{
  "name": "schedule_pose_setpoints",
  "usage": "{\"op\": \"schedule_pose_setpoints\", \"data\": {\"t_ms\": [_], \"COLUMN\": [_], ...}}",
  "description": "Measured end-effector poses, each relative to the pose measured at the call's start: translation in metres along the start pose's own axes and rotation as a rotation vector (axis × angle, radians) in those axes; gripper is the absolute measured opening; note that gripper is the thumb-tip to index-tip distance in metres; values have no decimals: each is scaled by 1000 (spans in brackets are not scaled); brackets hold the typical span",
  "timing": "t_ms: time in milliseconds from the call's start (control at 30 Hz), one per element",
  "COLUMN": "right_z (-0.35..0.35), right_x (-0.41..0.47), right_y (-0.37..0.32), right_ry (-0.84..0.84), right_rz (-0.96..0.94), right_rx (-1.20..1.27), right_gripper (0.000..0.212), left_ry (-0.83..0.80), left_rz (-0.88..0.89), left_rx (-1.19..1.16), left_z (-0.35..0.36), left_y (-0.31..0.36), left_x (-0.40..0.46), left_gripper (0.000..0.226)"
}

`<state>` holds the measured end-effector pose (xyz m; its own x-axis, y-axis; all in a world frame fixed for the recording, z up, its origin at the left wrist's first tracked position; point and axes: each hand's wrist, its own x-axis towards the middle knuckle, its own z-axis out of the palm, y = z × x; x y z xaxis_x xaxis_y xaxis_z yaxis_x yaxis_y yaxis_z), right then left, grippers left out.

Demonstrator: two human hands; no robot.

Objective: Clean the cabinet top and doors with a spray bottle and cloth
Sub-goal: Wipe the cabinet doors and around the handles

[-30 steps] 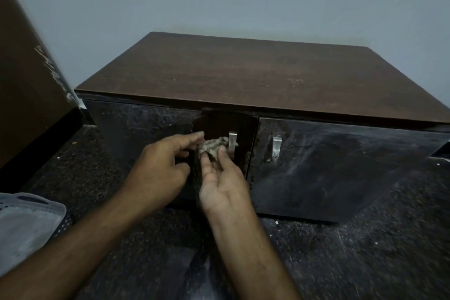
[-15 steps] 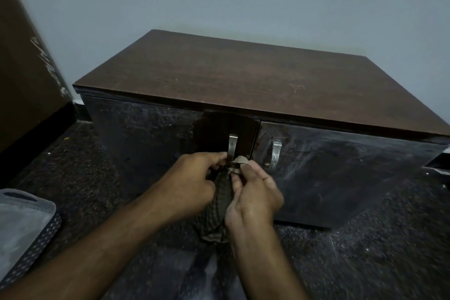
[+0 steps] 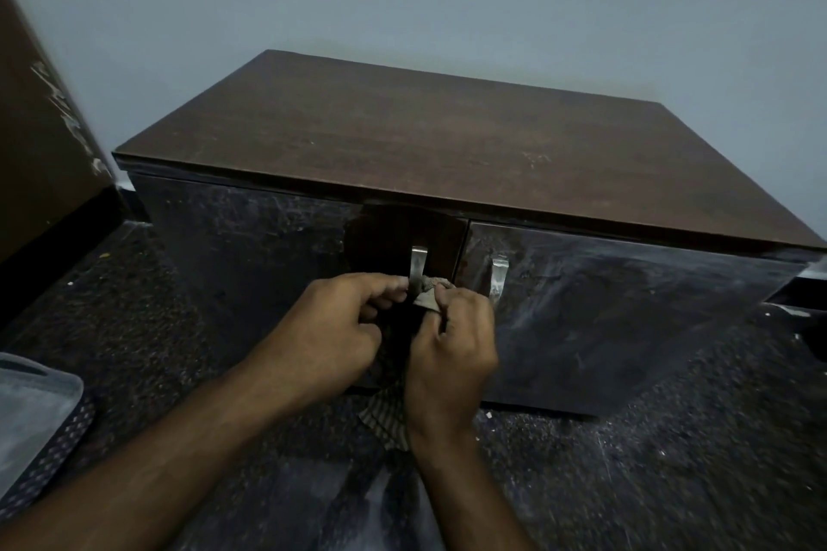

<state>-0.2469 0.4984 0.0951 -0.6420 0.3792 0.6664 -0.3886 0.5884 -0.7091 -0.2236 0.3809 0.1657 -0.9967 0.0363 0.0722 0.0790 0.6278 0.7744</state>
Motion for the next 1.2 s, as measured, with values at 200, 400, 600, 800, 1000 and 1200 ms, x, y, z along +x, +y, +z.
{"op": "schedule_pose_setpoints", "data": {"t_ms": [200, 400, 600, 800, 1000, 1200], "right_z": [2, 2, 0, -3, -5, -9], "right_x": [-1, 15, -5, 27, 35, 13], "right_y": [-3, -11, 4, -28, -35, -30], "right_ry": [-30, 98, -100, 82, -89, -202], "right_rz": [237, 56, 226, 20, -283, -224], "right_rx": [45, 65, 46, 155, 64, 62], "right_gripper": [12, 8, 16, 13, 23, 22], "left_ry": [106, 113, 159, 206, 246, 268], "left_rz": [52, 79, 46, 19, 9, 28], "left_rx": [-60, -75, -91, -108, -116, -79], "left_z": [-6, -7, -4, -8, -14, -18], "left_y": [7, 11, 19, 20, 22, 24], "left_x": [-4, -4, -5, -5, -4, -4], "left_gripper": [73, 74, 69, 66, 65, 58]}}
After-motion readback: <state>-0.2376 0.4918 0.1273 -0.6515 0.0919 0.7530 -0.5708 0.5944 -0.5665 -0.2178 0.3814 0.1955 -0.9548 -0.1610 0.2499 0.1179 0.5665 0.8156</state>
